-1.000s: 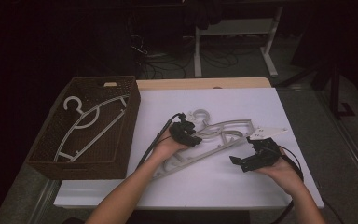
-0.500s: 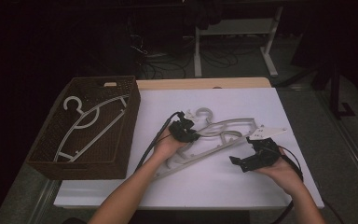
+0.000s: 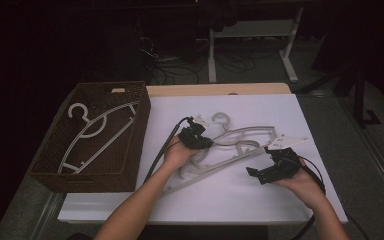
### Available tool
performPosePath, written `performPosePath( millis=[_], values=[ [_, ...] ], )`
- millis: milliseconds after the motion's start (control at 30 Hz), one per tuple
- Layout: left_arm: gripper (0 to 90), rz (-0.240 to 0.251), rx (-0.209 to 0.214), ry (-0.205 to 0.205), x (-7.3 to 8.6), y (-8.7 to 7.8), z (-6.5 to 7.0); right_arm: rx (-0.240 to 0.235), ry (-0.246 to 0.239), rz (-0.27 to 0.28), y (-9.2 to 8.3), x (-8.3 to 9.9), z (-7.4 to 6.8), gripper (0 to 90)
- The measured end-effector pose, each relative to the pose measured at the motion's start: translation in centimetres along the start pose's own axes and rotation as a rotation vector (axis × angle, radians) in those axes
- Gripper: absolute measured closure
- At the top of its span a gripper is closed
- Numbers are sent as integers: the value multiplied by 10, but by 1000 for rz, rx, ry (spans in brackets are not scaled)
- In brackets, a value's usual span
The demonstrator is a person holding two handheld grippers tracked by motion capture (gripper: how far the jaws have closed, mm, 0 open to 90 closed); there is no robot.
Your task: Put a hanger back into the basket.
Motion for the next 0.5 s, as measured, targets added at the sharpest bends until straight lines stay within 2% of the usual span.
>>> performPosePath(
  millis=[33, 267, 500],
  values=[
    [818, 7, 3, -6, -1, -2, 1, 0, 1, 1, 0, 0, 0, 0],
    [820, 44, -5, 26, -13, -18, 5, -3, 3, 1, 0, 0, 0, 0],
    [822, 94, -11, 59, -28, -45, 10, -3, 8, 6, -1, 0, 0, 0]
  ],
)
Point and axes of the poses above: each handheld gripper's, and its own axes: y roughly forward along the jaws, x roughly out of its underside, z roughly to its right, the point moved 2 cm from there along y, roughly forward along the jaws, and after that the axes turned 5 degrees about z, right-handed, at the moved point
